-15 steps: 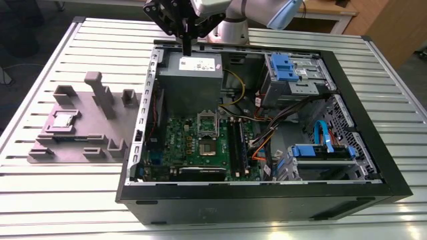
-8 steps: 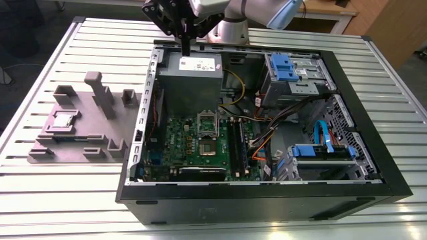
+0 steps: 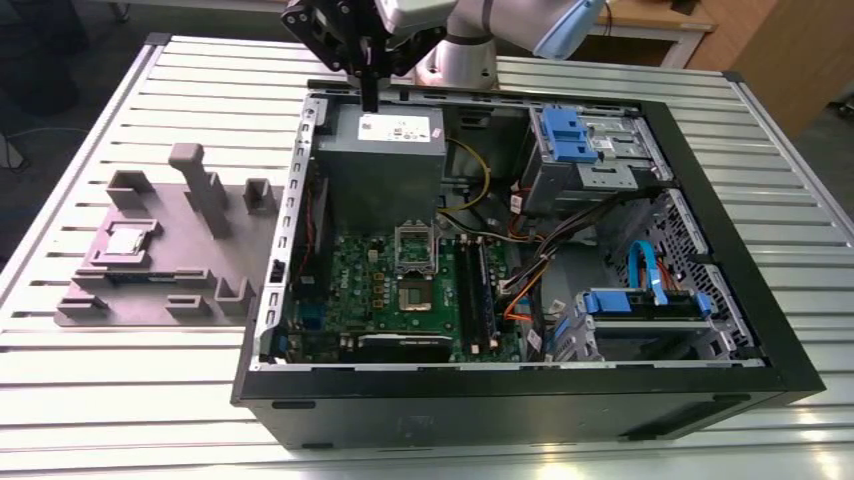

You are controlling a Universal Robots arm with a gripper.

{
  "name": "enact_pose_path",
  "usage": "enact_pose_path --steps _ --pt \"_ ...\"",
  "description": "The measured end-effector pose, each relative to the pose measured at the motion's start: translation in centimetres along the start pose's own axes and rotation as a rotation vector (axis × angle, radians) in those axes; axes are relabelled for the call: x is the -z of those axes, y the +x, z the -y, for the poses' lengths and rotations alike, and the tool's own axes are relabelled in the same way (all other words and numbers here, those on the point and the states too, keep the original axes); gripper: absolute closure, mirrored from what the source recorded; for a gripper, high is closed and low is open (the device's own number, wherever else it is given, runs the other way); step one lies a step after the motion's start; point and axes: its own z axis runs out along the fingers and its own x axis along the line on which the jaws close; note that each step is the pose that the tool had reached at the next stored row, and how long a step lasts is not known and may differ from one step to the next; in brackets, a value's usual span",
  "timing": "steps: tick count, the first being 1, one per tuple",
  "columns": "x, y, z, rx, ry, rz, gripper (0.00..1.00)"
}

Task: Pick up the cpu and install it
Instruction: 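Reach for the cpu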

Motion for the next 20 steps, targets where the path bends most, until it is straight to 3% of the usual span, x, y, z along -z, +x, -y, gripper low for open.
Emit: enact_pose_path --steps 17,20 --pt "-0.1 0.35 0.03 0.0 0.0002 -0.0014 0.89" --pt "-0.26 0.59 0.06 0.0 0.0005 -0.0056 0.89"
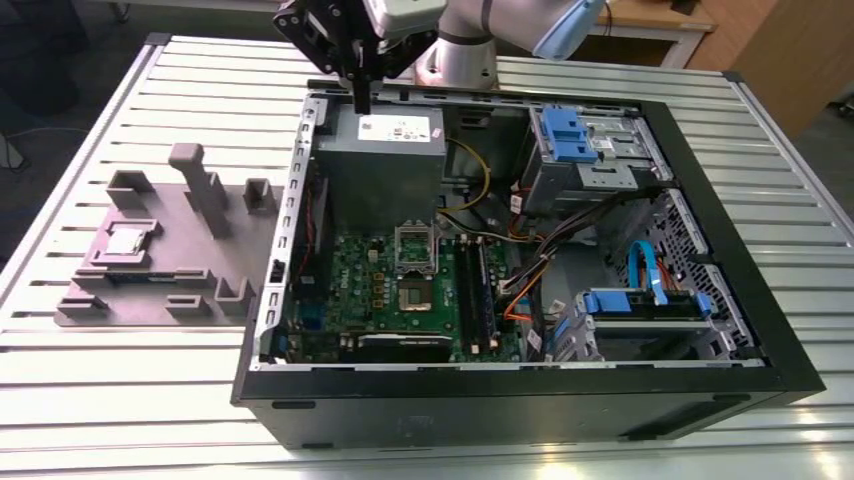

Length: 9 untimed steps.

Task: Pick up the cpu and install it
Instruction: 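Reach for the cpu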

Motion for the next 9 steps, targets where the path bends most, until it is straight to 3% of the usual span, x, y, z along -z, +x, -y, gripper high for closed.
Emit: enact_pose_path --steps 9 --pt "-0.23 0.46 0.04 0.0 0.0 -0.0033 0.89"
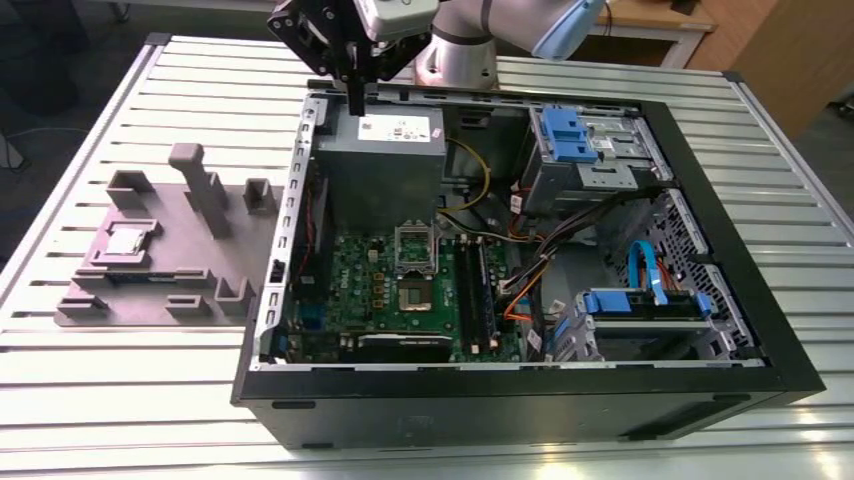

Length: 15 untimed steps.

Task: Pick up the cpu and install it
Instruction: 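Reach for the cpu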

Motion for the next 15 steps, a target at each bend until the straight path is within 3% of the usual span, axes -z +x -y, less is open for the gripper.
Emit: enact_pose_path --steps 8,10,15 --pt "-0.02 0.16 0.02 0.0 0.0002 -0.0002 0.89" --pt "-0.01 0.53 0.04 0.0 0.0002 -0.0003 0.89" --pt "-0.01 0.7 0.06 0.0 0.0002 -0.0003 0.89"
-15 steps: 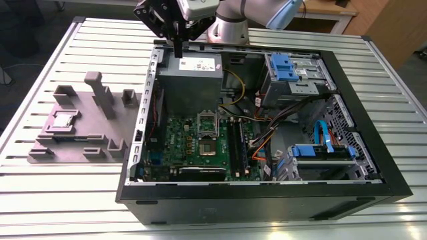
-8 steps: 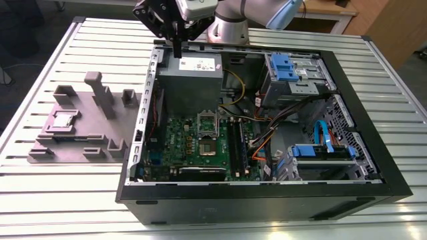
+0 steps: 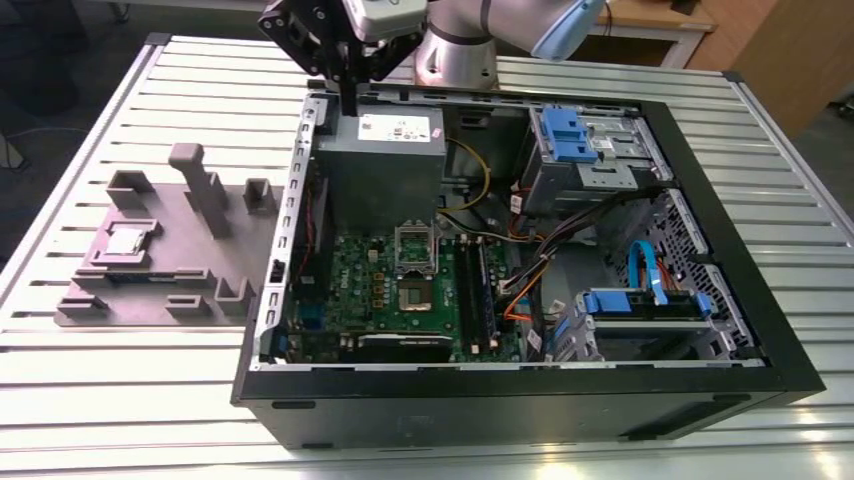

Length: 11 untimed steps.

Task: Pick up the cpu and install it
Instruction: 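Reach for the cpu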

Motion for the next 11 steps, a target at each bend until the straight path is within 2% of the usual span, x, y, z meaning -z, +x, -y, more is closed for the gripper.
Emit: enact_pose_path --steps 11 --pt "0.01 0.79 0.05 0.0 0.0001 0.0 0.89"
